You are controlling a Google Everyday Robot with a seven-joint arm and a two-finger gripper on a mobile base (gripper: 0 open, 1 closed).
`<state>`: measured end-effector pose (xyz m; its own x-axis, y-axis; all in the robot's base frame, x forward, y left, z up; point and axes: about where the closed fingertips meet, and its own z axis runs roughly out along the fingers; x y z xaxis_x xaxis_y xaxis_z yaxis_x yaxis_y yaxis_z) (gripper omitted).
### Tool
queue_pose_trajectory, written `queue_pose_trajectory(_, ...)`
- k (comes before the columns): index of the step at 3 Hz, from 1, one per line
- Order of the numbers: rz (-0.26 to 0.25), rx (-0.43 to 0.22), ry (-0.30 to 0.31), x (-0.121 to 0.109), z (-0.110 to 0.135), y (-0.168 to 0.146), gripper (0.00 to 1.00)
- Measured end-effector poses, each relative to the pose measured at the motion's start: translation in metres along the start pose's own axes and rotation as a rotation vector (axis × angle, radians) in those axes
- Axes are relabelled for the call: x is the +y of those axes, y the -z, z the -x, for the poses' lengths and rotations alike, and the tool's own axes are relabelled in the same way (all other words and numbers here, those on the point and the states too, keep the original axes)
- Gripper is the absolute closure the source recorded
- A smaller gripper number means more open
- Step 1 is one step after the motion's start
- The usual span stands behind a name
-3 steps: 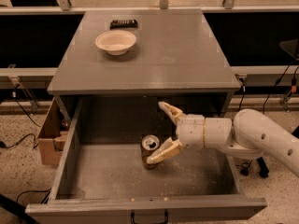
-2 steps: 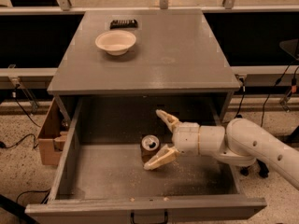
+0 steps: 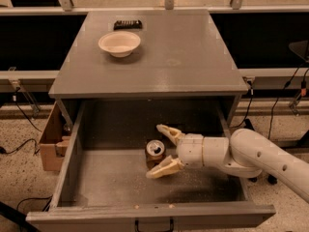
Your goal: Pick orange can from top drawer and place on counter
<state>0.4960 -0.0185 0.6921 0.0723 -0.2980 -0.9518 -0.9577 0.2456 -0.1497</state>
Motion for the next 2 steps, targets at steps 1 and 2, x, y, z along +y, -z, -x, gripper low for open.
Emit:
queue_pose_trajectory(1, -0.023, -0.036, -0.009, 0.0008, -0.0012, -0.0001, 0.38)
queue_pose_trajectory(2, -0.055, -0.090, -0.025, 0.0016, -0.0034, -0.0036, 0.61)
